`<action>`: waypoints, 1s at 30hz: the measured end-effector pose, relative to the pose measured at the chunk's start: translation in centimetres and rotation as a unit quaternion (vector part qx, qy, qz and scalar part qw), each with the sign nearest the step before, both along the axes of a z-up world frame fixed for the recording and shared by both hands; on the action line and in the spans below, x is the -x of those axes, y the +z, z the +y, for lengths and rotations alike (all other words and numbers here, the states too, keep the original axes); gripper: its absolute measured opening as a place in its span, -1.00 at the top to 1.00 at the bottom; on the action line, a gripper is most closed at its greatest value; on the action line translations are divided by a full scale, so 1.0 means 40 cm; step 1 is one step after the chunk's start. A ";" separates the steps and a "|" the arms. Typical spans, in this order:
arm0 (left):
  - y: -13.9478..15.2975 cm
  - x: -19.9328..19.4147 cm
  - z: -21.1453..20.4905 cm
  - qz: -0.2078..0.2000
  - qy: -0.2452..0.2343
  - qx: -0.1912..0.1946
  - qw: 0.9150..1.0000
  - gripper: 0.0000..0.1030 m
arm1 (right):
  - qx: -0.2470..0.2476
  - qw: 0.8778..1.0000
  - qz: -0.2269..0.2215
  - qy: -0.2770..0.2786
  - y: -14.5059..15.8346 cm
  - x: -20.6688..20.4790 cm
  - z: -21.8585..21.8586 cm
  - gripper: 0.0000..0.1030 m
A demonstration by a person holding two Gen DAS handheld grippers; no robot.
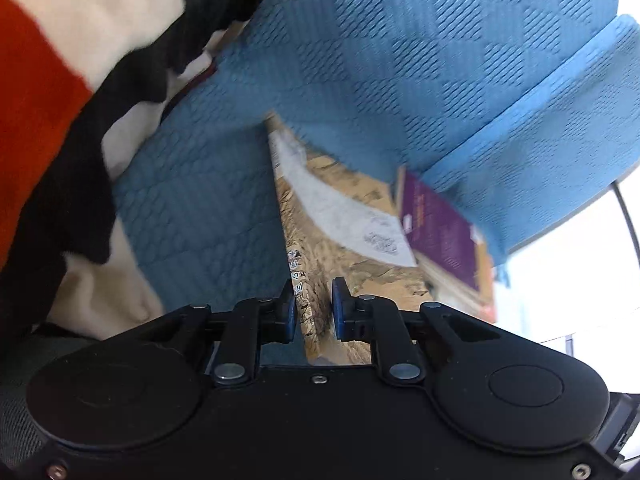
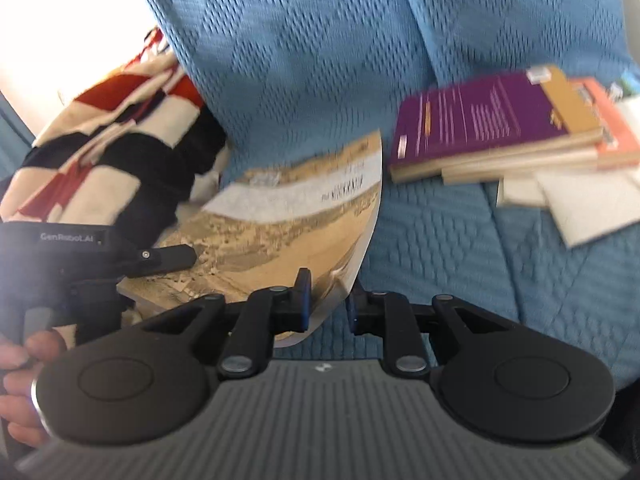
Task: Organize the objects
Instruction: 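Lay the tan paperback flat beside the pile and open both grippers, then withdraw both grippers up from the seat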
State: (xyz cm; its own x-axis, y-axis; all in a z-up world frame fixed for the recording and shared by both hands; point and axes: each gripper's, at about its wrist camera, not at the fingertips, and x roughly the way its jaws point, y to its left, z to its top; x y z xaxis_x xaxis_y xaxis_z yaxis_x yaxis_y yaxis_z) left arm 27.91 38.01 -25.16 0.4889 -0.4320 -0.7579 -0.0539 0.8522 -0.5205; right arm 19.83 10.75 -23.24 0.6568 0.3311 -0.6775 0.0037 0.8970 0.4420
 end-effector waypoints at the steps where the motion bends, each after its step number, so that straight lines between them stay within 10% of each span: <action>1: -0.009 -0.001 0.000 0.007 0.002 -0.006 1.000 0.67 | -0.002 1.000 0.008 0.000 -0.011 -0.001 0.002 0.60; 14: -0.057 -0.023 -0.015 0.051 0.016 -0.054 0.997 0.58 | -0.017 0.997 0.078 -0.006 -0.080 -0.031 0.003 0.60; 18: -0.055 -0.030 -0.017 0.056 0.022 -0.079 0.995 0.14 | -0.016 0.996 0.092 -0.006 -0.073 -0.040 -0.005 0.49; 30: 0.116 0.015 -0.054 -0.008 0.010 -0.072 0.997 0.09 | 0.015 0.999 0.044 0.005 0.078 0.002 -0.047 0.38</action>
